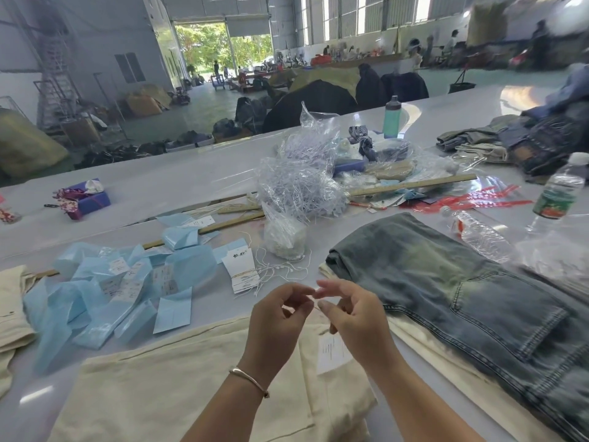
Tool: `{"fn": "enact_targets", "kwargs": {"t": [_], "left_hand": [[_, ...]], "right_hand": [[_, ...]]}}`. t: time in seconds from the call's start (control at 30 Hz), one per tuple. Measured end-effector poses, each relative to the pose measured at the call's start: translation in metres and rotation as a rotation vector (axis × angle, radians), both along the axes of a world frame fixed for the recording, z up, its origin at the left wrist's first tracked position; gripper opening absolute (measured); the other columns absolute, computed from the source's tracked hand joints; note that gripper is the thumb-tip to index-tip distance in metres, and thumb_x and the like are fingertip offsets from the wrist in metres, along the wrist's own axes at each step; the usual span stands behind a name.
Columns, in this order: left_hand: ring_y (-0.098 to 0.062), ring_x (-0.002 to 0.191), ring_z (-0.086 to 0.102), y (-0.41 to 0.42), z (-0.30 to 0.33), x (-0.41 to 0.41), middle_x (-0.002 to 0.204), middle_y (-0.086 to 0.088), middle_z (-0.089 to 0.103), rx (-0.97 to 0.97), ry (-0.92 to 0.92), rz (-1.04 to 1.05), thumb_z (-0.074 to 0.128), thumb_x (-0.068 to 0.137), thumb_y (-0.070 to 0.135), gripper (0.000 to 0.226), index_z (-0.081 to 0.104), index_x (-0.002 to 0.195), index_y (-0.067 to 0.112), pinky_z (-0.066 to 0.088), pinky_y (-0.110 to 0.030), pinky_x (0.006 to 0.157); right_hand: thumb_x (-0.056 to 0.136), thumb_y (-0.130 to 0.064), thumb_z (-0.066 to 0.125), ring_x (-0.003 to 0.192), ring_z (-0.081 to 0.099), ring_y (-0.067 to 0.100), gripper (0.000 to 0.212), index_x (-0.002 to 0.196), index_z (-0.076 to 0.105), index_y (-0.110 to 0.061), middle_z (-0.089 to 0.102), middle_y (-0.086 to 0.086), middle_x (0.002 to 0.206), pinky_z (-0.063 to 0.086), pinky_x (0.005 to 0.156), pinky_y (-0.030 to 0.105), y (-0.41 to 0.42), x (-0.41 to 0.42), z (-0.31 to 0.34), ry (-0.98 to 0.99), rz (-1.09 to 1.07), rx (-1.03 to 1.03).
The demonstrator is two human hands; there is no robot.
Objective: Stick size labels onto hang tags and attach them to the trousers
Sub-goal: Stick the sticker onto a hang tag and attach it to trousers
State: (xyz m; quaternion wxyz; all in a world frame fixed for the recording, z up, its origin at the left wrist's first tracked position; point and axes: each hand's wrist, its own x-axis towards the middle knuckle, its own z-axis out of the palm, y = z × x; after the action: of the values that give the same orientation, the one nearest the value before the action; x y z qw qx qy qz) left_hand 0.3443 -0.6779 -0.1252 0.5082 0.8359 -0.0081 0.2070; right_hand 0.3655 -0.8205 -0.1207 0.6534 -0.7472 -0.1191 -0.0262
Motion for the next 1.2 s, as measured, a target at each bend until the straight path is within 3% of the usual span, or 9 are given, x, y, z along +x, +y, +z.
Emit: {"fn": "enact_targets", "kwargs": {"t": [0.13, 0.23, 0.4, 0.57, 0.7, 0.83, 1.03, 1.1, 1.2], "left_hand": [[-0.003, 0.072, 0.066, -0.01, 0.003, 0.011, 0.078, 0.012, 0.072, -0.011, -0.004, -0.015, 0.071, 0.081, 0.0, 0.03, 0.07, 0.086, 0.029, 0.051, -0.023, 0.064], [-0.004, 0.074, 0.066, -0.014, 0.001, 0.019, 0.077, 0.01, 0.072, -0.005, 0.011, -0.039, 0.073, 0.081, 0.004, 0.024, 0.071, 0.088, 0.026, 0.052, -0.024, 0.065], [0.0, 0.074, 0.064, -0.014, -0.019, 0.035, 0.079, 0.015, 0.07, 0.055, 0.107, -0.069, 0.072, 0.083, 0.01, 0.015, 0.071, 0.086, 0.024, 0.049, -0.016, 0.065], [-0.006, 0.086, 0.062, -0.001, -0.056, 0.049, 0.09, 0.012, 0.066, 0.357, 0.298, -0.063, 0.068, 0.083, 0.012, 0.014, 0.07, 0.096, 0.019, 0.048, -0.025, 0.084], [-0.009, 0.104, 0.057, 0.003, -0.081, 0.058, 0.106, 0.01, 0.067, 0.426, 0.401, -0.069, 0.068, 0.086, 0.031, 0.023, 0.071, 0.108, 0.023, 0.04, -0.021, 0.089], [-0.013, 0.108, 0.056, -0.003, -0.095, 0.071, 0.107, 0.006, 0.068, 0.579, 0.45, -0.101, 0.065, 0.083, 0.035, 0.023, 0.073, 0.102, 0.024, 0.035, -0.019, 0.084], [-0.013, 0.108, 0.052, -0.001, -0.113, 0.085, 0.105, 0.005, 0.063, 0.718, 0.401, -0.221, 0.059, 0.089, 0.045, 0.026, 0.073, 0.1, 0.025, 0.042, -0.029, 0.088], [-0.012, 0.102, 0.053, -0.001, -0.114, 0.088, 0.099, 0.005, 0.064, 0.689, 0.378, -0.221, 0.06, 0.089, 0.042, 0.024, 0.074, 0.094, 0.024, 0.04, -0.025, 0.081], [-0.009, 0.081, 0.053, -0.001, -0.112, 0.09, 0.079, 0.009, 0.059, 0.478, 0.404, -0.182, 0.067, 0.084, 0.03, 0.013, 0.069, 0.074, 0.023, 0.037, -0.021, 0.069]], "right_hand": [[0.084, -0.013, 0.072, 0.048, 0.06, 0.017, 0.005, 0.089, 0.073, -0.014, 0.071, 0.006, 0.071, 0.042, 0.044, 0.021, -0.007, 0.008, -0.003, 0.12, 0.058, 0.028], [0.084, -0.013, 0.073, 0.048, 0.056, 0.012, 0.008, 0.076, 0.072, -0.013, 0.064, 0.003, 0.057, 0.042, 0.046, 0.021, -0.016, 0.014, -0.01, 0.155, 0.023, 0.038], [0.084, -0.017, 0.071, 0.058, 0.049, 0.006, 0.009, 0.075, 0.069, -0.017, 0.055, -0.007, 0.062, 0.041, 0.058, 0.027, -0.029, 0.037, -0.003, -0.134, -0.281, -0.313], [0.083, -0.013, 0.073, 0.059, 0.04, 0.005, 0.004, 0.081, 0.073, -0.01, 0.048, -0.002, 0.071, 0.034, 0.058, 0.015, -0.034, 0.064, 0.02, -0.451, -0.435, -0.352], [0.081, -0.01, 0.075, 0.071, 0.045, 0.004, 0.002, 0.083, 0.075, -0.009, 0.048, -0.004, 0.077, 0.037, 0.069, 0.009, -0.024, 0.077, 0.018, -0.566, -0.359, -0.324], [0.079, -0.009, 0.077, 0.075, 0.05, 0.016, 0.003, 0.08, 0.075, -0.008, 0.049, 0.0, 0.076, 0.042, 0.067, 0.024, -0.011, 0.081, -0.02, -0.467, -0.167, -0.406], [0.082, -0.026, 0.071, 0.079, 0.044, 0.008, 0.006, 0.082, 0.074, -0.021, 0.043, -0.01, 0.075, 0.038, 0.071, 0.027, -0.016, 0.076, -0.094, -0.07, 0.002, -0.693], [0.083, -0.031, 0.07, 0.081, 0.043, 0.006, 0.009, 0.085, 0.074, -0.023, 0.041, -0.012, 0.075, 0.04, 0.073, 0.027, -0.016, 0.071, -0.105, -0.011, 0.03, -0.749], [0.086, -0.032, 0.064, 0.086, 0.046, 0.01, 0.014, 0.089, 0.075, -0.025, 0.043, -0.01, 0.08, 0.04, 0.069, 0.027, -0.013, 0.065, -0.116, -0.001, 0.01, -0.798]]}}
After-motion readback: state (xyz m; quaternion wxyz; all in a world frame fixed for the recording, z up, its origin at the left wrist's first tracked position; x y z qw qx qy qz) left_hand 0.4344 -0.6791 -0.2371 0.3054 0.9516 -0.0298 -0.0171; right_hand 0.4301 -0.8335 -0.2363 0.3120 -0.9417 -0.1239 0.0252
